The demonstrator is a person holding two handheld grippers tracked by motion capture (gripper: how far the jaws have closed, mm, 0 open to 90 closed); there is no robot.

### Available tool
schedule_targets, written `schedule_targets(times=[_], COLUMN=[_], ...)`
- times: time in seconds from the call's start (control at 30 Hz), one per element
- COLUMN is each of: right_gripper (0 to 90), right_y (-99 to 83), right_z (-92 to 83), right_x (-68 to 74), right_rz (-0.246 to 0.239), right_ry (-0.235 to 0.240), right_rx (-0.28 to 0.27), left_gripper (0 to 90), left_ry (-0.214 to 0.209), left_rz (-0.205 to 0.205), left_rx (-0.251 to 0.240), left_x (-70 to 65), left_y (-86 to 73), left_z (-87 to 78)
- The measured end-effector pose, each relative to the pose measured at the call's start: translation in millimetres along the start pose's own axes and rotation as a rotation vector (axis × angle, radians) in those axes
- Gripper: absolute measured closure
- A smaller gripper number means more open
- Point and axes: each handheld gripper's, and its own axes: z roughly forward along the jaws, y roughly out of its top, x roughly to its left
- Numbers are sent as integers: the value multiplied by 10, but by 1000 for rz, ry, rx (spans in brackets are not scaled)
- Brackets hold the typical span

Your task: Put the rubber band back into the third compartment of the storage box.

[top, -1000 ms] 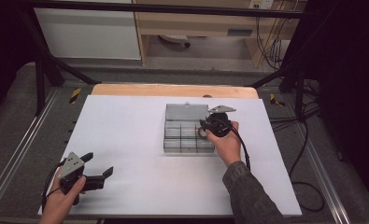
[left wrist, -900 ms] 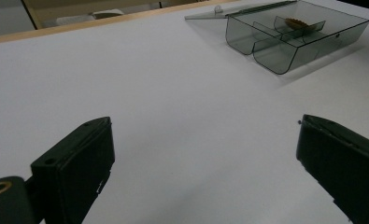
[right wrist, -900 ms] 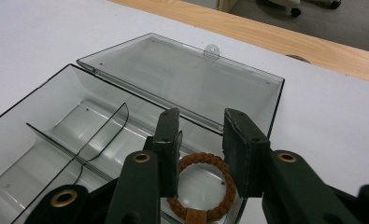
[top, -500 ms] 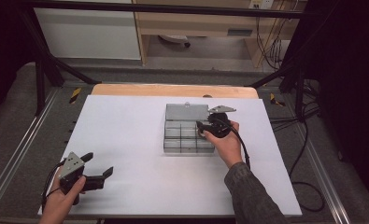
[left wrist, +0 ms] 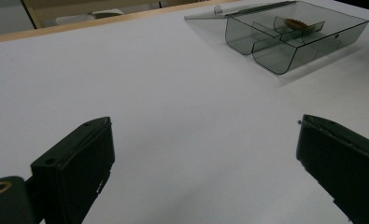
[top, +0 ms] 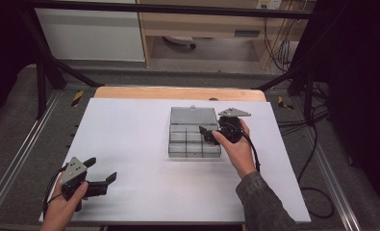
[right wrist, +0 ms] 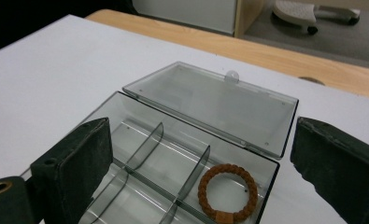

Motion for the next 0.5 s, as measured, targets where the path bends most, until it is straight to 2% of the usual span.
schedule_targets(times=[0.17, 0.33, 0.5], right_gripper=[63, 59, 59], right_y=[23, 8, -84], right_z=[-155, -331, -486], right_x=[-31, -71, -116], right_rz=[20, 2, 17], right_ry=[29, 23, 25], right_rx=[-40, -71, -105], left_gripper=[40, 40, 40], left_ry=[1, 5, 2], left_rz=[0, -5, -6], left_rx=[0, -2, -7], left_x=[-2, 6, 0], left_y=[0, 0, 2], left_z=[2, 2, -2])
